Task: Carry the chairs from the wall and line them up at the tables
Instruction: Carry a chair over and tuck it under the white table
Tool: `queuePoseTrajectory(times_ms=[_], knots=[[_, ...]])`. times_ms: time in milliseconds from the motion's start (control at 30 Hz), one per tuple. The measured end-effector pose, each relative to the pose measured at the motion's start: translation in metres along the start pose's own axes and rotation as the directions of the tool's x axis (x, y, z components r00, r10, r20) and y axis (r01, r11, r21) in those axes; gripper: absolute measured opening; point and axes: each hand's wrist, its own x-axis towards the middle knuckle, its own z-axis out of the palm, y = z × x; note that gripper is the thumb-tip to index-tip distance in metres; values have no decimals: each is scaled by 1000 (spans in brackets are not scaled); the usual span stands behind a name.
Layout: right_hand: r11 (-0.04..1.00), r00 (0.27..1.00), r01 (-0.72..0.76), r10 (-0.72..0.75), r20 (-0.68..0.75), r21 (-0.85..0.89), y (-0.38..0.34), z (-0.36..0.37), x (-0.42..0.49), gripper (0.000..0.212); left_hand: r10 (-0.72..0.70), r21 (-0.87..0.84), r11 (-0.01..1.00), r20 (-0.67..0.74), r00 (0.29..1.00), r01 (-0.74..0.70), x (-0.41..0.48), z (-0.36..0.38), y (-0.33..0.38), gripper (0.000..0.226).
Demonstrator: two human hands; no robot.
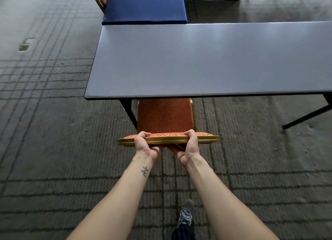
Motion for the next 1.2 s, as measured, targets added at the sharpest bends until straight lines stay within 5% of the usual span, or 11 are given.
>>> queuePoseTrajectory(times_ms=[1067,1200], knots=[[1000,998,-20,22,59,-23,-101,130,110,27,97,-50,994,-82,992,-101,92,145,96,12],[999,998,-7,9,64,-43,-100,127,106,28,129,-55,989,-85,988,-134,94,141,95,39]])
